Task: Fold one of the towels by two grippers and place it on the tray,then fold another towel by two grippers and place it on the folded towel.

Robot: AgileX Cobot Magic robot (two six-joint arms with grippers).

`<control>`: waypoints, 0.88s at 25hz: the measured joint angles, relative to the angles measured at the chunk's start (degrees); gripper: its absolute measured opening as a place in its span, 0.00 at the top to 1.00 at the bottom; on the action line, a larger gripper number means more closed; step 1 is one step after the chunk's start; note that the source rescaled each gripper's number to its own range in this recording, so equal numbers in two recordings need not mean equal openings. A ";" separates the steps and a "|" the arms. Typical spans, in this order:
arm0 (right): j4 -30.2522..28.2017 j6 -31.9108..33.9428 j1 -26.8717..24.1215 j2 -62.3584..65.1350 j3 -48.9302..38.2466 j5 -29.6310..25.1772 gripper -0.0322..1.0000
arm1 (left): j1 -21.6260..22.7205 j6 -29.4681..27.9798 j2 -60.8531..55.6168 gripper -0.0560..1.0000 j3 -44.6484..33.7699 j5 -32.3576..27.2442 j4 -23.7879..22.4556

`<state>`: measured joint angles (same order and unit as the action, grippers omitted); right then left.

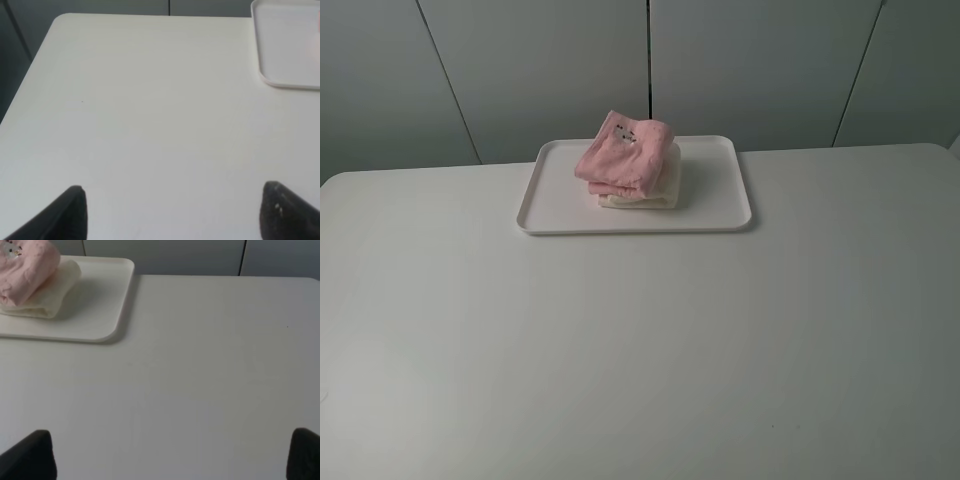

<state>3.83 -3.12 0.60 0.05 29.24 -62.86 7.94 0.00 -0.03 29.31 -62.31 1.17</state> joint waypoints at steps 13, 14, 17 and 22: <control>0.00 -0.11 0.00 0.00 0.00 0.00 0.00 | 0.00 0.00 0.00 0.08 0.00 0.00 -0.38; 0.00 -0.11 0.00 0.00 0.00 0.00 0.00 | 0.00 0.00 0.00 0.08 0.00 0.00 -0.38; 0.00 -0.11 0.00 0.00 0.00 0.00 0.00 | 0.00 0.00 0.00 0.08 0.00 0.00 -0.38; 0.00 -0.11 0.00 0.00 0.00 0.00 0.00 | 0.00 0.00 0.00 0.08 0.00 0.00 -0.38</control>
<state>3.83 -3.23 0.60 0.05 29.24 -62.86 7.94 0.00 -0.03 29.31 -62.31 0.80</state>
